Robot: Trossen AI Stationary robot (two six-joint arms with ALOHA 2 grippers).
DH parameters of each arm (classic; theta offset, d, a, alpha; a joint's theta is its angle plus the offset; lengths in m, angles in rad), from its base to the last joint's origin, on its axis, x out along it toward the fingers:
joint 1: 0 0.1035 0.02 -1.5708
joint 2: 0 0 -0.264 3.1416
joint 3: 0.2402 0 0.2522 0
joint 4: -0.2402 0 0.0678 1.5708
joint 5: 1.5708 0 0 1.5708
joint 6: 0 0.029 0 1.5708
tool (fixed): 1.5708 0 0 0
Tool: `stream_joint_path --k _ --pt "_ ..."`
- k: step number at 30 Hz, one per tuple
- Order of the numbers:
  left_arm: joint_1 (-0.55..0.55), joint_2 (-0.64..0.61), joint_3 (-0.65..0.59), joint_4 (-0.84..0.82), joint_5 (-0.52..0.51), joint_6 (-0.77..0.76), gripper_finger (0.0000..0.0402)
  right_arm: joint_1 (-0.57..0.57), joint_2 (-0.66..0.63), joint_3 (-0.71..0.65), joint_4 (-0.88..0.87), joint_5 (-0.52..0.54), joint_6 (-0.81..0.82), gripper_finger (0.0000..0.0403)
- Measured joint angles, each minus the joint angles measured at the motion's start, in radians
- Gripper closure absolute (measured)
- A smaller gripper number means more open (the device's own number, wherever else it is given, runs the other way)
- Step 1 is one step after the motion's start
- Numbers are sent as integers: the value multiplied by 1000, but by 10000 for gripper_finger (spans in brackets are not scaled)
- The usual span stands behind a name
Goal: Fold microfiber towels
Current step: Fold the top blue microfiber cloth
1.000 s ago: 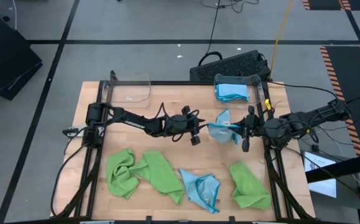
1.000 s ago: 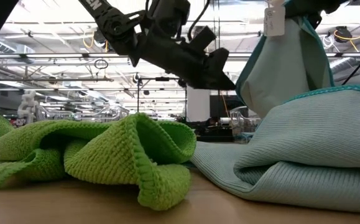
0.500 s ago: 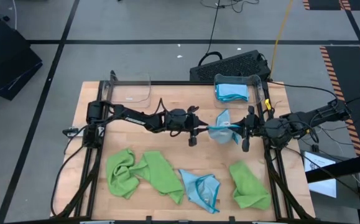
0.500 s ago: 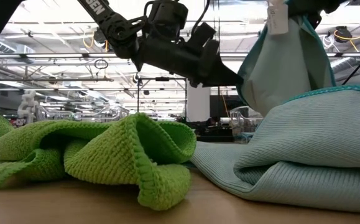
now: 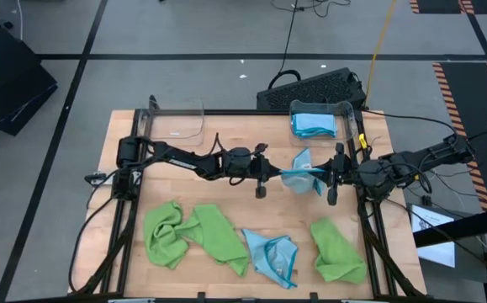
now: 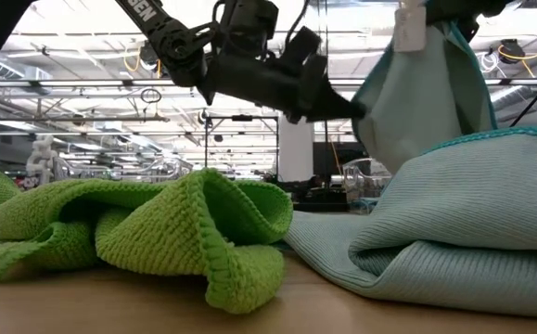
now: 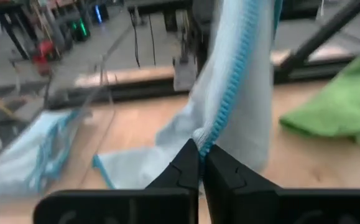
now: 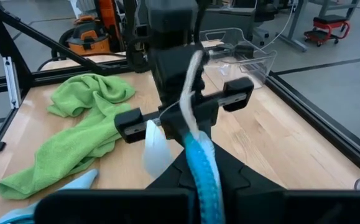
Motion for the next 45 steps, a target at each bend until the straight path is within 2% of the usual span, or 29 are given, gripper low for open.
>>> stream_joint_path --k 3,9,16,19,23,27,33,37,40,45 --pt "-10 -61 -1 -99 -21 14 396 0 0 0 2 6 -3 394" --pt "-33 -210 1 -261 -108 99 396 -1 5 0 62 107 -88 394" --pt "-93 -363 0 -441 -92 52 390 0 14 1 129 85 -164 394" --pt "-153 -383 0 -421 -61 50 394 0 14 1 111 -13 -190 394" --pt "-211 -333 3 -240 -81 50 396 0 15 1 97 -63 -215 394" --pt "-200 -267 0 -239 -151 5 357 0 14 1 108 -50 -216 394" --pt "-187 -243 0 -408 -150 -79 262 0 15 1 106 -50 -192 394" --pt "-211 -244 0 -469 -149 -121 214 0 15 1 103 -49 -194 394" --pt "-243 -244 0 -516 -159 -141 192 0 15 1 103 -44 -216 394" --pt "-270 -206 -9 -541 -287 -169 183 -1 15 1 104 5 -225 394"
